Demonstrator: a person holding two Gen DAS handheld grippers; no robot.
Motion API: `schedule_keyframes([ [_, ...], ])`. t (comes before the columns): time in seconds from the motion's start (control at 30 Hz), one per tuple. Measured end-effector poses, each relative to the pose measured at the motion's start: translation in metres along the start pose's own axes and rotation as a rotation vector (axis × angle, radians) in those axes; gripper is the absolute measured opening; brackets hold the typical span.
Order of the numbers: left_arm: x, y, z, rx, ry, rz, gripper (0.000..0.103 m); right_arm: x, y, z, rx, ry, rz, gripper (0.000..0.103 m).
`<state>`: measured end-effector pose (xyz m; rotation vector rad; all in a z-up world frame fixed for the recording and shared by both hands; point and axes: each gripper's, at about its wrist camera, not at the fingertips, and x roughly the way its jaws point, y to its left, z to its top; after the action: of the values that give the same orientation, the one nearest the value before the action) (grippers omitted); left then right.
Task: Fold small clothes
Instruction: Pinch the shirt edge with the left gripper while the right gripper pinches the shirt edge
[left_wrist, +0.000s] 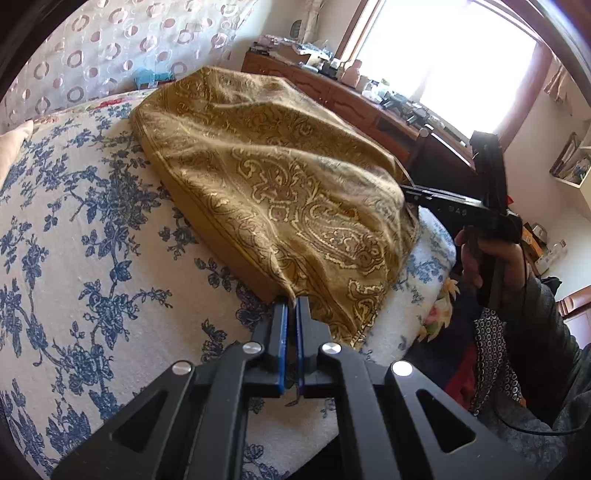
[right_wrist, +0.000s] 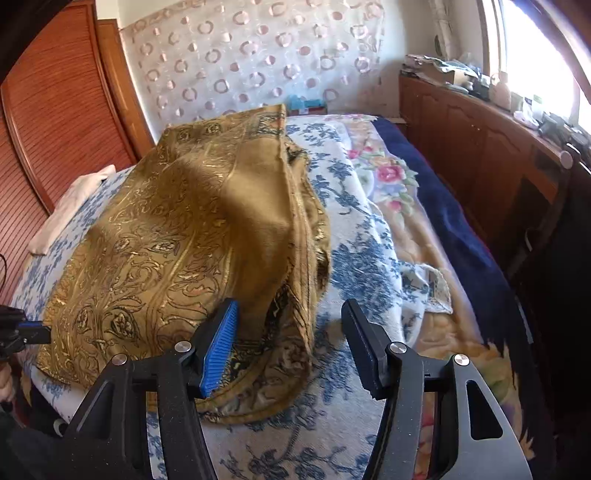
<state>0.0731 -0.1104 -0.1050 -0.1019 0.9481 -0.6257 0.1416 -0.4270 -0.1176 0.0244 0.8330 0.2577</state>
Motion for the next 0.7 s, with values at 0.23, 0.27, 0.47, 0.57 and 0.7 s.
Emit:
schedule_keyframes([
  [0.23,0.003,0.003,-0.002,-0.018,0.008,-0.009,0.001,0.007,0.020,0.001,-0.080,0.020,0.040,0.037],
  [0.27,0.004,0.003,-0.002,-0.018,0.010,-0.010,0.001,0.008,0.022,0.001,-0.085,0.025,0.050,0.033],
  [0.47,0.002,-0.006,0.001,0.043,-0.004,0.011,0.000,0.005,0.023,0.000,-0.089,0.000,0.056,0.009],
  [0.57,-0.008,-0.014,0.006,0.062,-0.046,0.018,0.000,0.001,0.028,-0.001,-0.099,-0.027,0.040,0.007],
  [0.7,-0.037,-0.009,0.016,0.038,-0.145,0.012,0.000,-0.015,0.027,0.002,-0.080,-0.071,0.058,0.006],
])
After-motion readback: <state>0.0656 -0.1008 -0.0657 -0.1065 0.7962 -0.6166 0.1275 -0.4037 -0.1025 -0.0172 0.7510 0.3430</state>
